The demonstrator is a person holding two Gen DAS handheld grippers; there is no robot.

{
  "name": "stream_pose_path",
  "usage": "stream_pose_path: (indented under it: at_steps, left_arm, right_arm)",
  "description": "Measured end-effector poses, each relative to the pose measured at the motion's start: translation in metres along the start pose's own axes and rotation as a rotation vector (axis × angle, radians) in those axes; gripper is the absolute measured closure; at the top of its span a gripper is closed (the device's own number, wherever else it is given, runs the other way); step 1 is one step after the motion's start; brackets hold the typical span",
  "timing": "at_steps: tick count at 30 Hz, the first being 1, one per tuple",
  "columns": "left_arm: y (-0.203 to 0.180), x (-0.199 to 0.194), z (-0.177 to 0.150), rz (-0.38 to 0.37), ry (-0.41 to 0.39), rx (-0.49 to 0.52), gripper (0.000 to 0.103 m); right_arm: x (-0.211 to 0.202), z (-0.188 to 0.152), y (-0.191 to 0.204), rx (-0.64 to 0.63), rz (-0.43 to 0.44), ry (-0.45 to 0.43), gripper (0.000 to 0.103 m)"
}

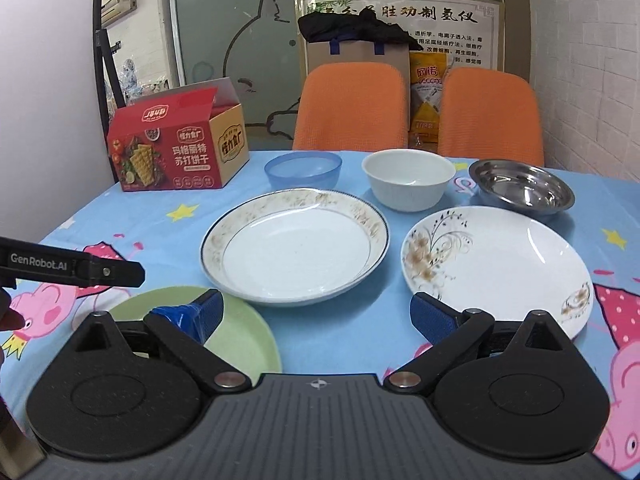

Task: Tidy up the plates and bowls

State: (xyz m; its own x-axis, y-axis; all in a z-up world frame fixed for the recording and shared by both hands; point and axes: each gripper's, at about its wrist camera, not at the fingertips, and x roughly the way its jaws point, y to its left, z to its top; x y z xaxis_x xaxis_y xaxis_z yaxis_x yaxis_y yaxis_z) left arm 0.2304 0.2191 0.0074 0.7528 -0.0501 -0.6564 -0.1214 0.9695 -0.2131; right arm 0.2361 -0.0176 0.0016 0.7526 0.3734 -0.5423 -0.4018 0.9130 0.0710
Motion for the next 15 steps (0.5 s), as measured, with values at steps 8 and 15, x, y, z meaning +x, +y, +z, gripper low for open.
stream_pose_path:
  at_steps: [8, 15]
  left_arm:
    - [-0.008, 0.048, 0.034, 0.007, 0.031, 0.006, 0.031]
    - [-0.014, 0.086, 0.054, -0.045, 0.085, 0.008, 0.031]
  right_arm:
    - [0.081, 0.042, -0.012, -0.074, 0.02, 0.013, 0.015]
    - [0.126, 0.044, -0.011, -0.102, 0.045, 0.113, 0.014]
